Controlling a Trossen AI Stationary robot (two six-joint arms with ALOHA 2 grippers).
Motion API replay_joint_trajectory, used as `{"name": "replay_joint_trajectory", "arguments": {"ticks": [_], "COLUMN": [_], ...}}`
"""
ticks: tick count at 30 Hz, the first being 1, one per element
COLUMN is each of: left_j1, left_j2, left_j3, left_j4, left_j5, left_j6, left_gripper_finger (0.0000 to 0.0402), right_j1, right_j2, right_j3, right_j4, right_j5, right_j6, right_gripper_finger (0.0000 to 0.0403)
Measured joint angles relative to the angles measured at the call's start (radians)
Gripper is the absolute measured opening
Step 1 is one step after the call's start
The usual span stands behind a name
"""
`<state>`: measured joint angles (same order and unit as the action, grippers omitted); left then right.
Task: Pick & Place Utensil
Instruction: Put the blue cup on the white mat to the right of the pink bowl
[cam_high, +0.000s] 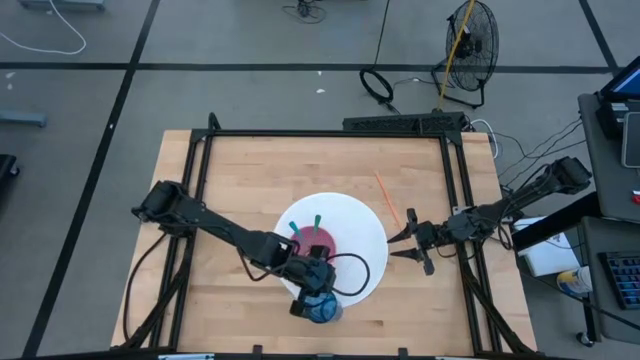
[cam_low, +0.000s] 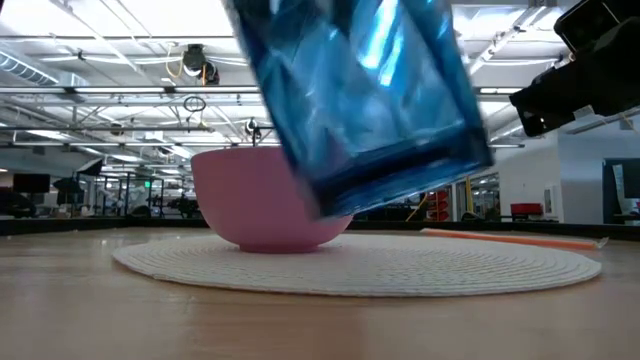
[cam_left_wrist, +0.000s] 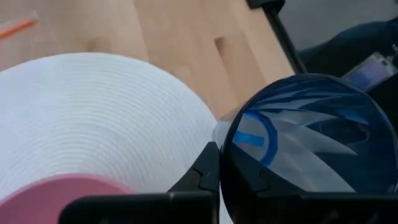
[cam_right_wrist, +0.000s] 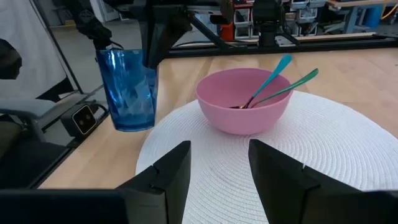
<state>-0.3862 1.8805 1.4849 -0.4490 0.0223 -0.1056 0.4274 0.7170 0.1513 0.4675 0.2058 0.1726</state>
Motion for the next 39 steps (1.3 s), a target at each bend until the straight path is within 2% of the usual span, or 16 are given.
{"name": "replay_joint_trajectory", "arguments": {"ticks": [7,13,39], "left_j1": [-0.004,0.019,0.030], "left_j2": [0.001,0.034,0.049], "left_j3": [0.000,0.001,0.000], "left_j4": [0.019,0.106,0.102], "left_j5": [-0.005,0.007,0.039], "left_j6": [-0.005,-0.010,-0.011], "left_gripper_finger": [0.0007,0.0006,0.0021], "right_j1": [0.000,0.000,0.000], "right_j2": [0.000,0.000,-0.005], "right_j3": [0.000,0.000,0.000], "right_j4": [0.005,0.010,-0.005], "right_j5": [0.001,0.001,0.001], "right_j6": [-0.002,-0.002,-0.002], "right_gripper_finger": [0.0155,0.0155,0.0155]}}
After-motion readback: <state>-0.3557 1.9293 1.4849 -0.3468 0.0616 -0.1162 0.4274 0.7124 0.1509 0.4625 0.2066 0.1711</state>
